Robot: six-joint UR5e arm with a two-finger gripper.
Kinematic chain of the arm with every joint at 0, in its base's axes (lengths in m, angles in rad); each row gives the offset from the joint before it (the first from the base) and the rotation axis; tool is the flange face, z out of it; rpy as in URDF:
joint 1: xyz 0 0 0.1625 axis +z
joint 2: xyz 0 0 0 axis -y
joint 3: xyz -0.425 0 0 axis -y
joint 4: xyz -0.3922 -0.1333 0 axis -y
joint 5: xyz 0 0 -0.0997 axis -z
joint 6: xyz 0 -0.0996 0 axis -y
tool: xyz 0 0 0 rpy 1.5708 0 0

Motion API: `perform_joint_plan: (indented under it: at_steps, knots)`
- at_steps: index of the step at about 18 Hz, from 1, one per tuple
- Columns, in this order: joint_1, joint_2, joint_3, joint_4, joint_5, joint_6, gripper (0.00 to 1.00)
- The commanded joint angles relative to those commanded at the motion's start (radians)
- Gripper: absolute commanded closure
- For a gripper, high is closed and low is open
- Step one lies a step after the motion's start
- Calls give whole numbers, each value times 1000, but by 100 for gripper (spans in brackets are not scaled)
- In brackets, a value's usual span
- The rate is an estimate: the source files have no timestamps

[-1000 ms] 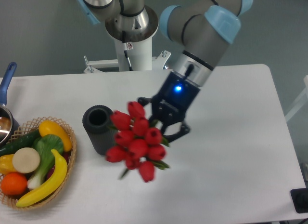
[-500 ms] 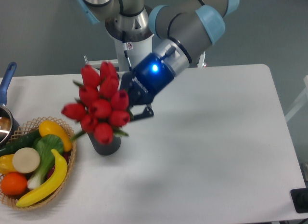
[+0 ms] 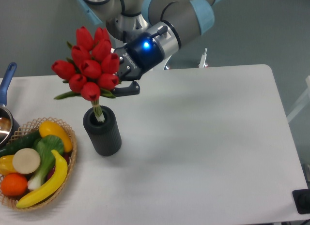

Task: Insert the flowers into the vase
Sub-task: 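Lower the held tulips deeper into the black vase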

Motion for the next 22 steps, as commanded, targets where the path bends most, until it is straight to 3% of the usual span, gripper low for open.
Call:
perform_joint_plan:
  at_steps: [11,16,22]
  knots:
    - [-5,-24,-22,0,8,64,86]
    - [-6,-29,-89,3,14,149,85]
    - [-9,-89,-108,5,15,221,85]
